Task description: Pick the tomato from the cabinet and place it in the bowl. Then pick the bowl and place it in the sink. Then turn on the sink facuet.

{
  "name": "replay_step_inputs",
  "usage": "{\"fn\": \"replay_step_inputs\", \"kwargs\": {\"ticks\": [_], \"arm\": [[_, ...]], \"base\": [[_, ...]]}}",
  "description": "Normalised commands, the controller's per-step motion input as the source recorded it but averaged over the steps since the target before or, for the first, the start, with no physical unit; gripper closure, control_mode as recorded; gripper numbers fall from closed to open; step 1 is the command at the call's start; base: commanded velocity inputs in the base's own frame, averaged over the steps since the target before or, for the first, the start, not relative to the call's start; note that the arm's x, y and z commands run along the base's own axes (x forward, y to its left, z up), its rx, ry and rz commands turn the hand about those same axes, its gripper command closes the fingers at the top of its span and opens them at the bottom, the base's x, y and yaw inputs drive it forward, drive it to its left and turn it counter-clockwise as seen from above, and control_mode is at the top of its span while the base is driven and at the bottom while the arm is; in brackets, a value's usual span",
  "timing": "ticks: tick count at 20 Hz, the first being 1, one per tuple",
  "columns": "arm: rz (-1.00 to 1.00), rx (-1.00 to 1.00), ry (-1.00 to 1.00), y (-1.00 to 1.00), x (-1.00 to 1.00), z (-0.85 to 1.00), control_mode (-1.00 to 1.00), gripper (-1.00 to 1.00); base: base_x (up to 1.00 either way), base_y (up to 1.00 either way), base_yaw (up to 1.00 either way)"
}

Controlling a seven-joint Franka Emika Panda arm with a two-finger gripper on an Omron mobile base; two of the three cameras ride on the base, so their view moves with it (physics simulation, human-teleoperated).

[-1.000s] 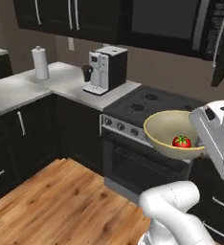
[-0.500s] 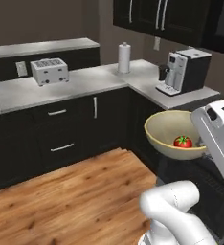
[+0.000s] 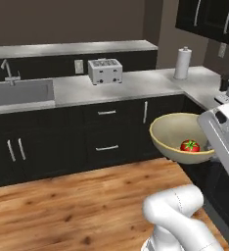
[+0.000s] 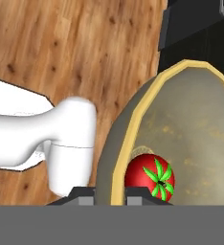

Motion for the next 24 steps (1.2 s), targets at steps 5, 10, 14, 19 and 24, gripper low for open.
{"fn": "replay_step_inputs", "kwargs": {"ticks": [5,10,14,19,24], "arm": [[0.00,0.00,0.00,0.00,0.00,0.00,1.00,1.00],[0.00,0.00,0.00,0.00,0.00,0.00,1.00,1.00],[0.00,0.00,0.00,0.00,0.00,0.00,1.00,1.00],[0.00,0.00,0.00,0.00,0.00,0.00,1.00,1.00],[0.00,0.00,0.00,0.00,0.00,0.00,1.00,1.00]], "base": [[0.96,0.65,-0.16],[0.96,0.72,-0.36],[0.67,0.93,-0.24],[0.43,1.00,-0.01],[0.49,0.82,0.00]]}}
